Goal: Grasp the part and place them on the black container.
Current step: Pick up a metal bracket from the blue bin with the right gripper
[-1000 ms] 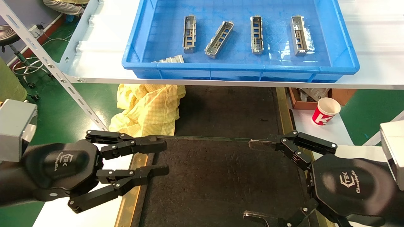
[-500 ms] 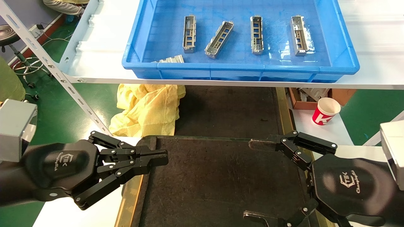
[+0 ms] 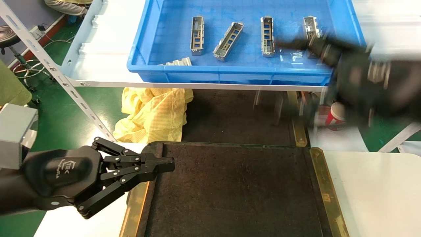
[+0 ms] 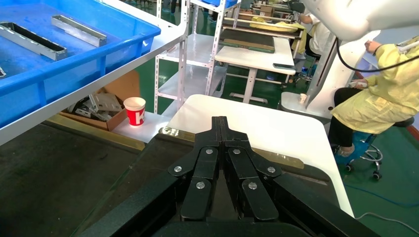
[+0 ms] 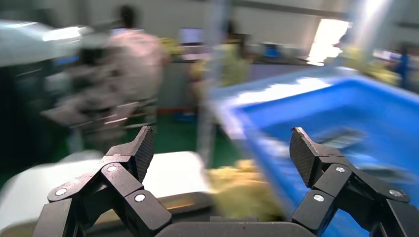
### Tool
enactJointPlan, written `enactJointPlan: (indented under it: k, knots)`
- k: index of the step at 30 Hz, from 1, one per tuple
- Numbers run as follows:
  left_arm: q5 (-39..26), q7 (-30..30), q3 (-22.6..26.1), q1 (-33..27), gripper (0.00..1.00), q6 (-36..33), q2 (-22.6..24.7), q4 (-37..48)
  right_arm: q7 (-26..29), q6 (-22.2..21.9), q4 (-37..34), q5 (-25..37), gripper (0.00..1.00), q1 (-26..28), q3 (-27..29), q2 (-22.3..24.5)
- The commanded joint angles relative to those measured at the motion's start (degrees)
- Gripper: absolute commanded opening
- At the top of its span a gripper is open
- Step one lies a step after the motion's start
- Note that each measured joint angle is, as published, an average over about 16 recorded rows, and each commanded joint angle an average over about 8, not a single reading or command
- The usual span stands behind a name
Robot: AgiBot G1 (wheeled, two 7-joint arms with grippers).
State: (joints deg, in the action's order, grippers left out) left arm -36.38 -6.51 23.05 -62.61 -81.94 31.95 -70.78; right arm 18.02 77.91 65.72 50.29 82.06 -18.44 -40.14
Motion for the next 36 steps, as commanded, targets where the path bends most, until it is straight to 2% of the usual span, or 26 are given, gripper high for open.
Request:
enactJointPlan:
  k: [1,8,20,21,22,28,29,30,36]
  knots:
    - [0.0,0.0,0.0,0.0,0.00,0.0,0.0,0.0,1.8,-1.9,-2.4,1.8,1.00,3.8,-0.5,-1.0]
    - [0.0,0.0,0.0,0.0,0.00,0.0,0.0,0.0,5.7,-7.5,-13.6,11.8,1.00,14.8,-4.9,-5.1]
    - [0.0,0.0,0.0,0.0,0.00,0.0,0.0,0.0,5.4,-9.0,-34.5,23.7,1.00,28.2,-11.3,-11.7]
    - [0.0,0.0,0.0,0.0,0.03,0.0,0.0,0.0,5.3,-9.1,-36.0,24.4,1.00,29.0,-11.7,-12.1]
    - [0.0,0.0,0.0,0.0,0.10,0.0,0.0,0.0,5.3,-9.1,-37.4,25.1,1.00,29.7,-12.1,-12.6]
    - [0.0,0.0,0.0,0.0,0.85,0.0,0.0,0.0,5.5,-9.7,-44.5,29.2,1.00,33.3,-14.6,-14.9]
    - [0.0,0.0,0.0,0.0,0.95,0.0,0.0,0.0,5.5,-9.8,-45.4,29.7,1.00,33.7,-15.0,-15.3]
    - [0.0,0.0,0.0,0.0,1.00,0.0,0.0,0.0,5.4,-10.0,-46.4,30.3,1.00,34.1,-15.3,-15.6]
    - [0.0,0.0,0.0,0.0,1.00,0.0,0.0,0.0,5.0,-12.1,-51.1,32.4,1.00,35.6,-16.6,-17.6]
